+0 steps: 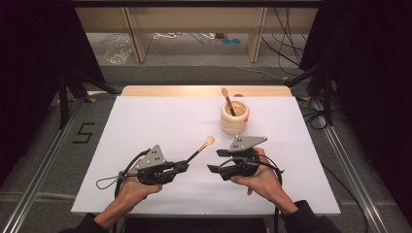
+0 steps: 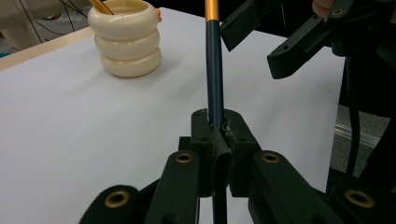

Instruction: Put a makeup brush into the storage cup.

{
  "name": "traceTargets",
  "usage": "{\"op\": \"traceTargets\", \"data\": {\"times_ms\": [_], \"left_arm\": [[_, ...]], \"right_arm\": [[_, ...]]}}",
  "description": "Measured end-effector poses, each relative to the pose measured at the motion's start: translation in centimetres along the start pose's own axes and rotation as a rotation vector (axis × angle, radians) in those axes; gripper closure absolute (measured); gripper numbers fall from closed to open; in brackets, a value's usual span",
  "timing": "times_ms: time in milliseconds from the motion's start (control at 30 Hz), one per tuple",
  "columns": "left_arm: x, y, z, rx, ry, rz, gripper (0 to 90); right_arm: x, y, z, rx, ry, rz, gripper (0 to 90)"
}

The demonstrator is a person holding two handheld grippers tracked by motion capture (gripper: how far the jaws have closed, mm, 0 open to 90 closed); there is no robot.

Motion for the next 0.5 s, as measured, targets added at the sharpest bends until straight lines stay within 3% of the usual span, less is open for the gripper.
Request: {"op": "traceTargets", "data": {"times_ms": [100,167,200,500], "left_arm": [[-0.3,0.0,0.0,0.012,0.017,0.014,84.0],[-0.3,0.0,0.2,0.012,-0.012,0.028,84.0],[-0.3,0.0,0.2,0.014,-0.007,0.027,84.0],[-0.7,0.2,0.4,0.029,0.010,0.056,83.9]], "right_arm": [[-0.5,0.0,-0.2,-0.021,0.018,0.036,41.7],[-0.7,-0.1,-0.3,-0.029,0.025,0.051,42.4],[-0.9,0.0,-0.4,-0.036,0.039,0.068,43.4],[-1.8,0.2,-0.9,-0.076,0.054,0.101,43.3]]}}
Point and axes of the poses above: each handheld gripper's, and its own axes: y roughly forward along the jaws, x roughly out of its underside, z roughly to its right, the point moved 8 cm from there along y, roughly forward along the jaws, and after that the axes turned 14 degrees about x, right-handed, at the moved point
